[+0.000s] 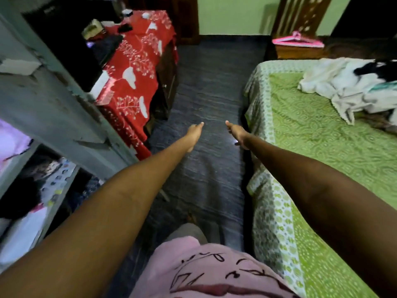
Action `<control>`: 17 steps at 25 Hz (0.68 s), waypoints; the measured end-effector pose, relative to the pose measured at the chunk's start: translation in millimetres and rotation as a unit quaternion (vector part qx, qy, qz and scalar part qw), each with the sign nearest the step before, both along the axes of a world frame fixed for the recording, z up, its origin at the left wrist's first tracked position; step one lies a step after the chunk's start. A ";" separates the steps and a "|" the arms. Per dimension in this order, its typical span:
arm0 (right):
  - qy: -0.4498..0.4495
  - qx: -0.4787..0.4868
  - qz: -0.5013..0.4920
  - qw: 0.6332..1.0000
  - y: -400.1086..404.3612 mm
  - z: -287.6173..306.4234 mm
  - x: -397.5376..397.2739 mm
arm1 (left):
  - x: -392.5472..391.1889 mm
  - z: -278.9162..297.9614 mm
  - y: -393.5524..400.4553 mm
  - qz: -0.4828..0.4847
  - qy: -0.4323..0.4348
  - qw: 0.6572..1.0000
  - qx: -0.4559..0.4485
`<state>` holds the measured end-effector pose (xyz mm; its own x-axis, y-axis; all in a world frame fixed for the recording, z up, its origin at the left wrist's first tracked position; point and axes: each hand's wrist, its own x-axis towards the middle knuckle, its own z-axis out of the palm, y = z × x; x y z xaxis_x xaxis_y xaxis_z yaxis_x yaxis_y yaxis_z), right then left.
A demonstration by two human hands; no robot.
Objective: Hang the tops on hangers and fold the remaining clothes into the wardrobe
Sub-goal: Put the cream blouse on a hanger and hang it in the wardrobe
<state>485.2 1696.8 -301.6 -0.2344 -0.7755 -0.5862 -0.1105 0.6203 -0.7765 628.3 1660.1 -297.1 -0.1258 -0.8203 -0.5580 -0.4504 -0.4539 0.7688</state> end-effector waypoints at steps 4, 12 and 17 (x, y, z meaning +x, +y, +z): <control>-0.016 -0.005 -0.075 0.997 -48.8 0.8 -62.4 | -65.6 3.6 -63.5 -0.074 -0.002 0.997 -0.031; 0.011 -0.031 -0.155 0.987 -170.4 24.0 -173.3 | -182.5 10.0 -228.8 -0.175 -0.034 0.984 -0.028; -0.003 -0.024 -0.213 0.977 -238.7 30.0 -251.9 | -266.9 14.8 -327.8 -0.217 -0.039 0.975 -0.035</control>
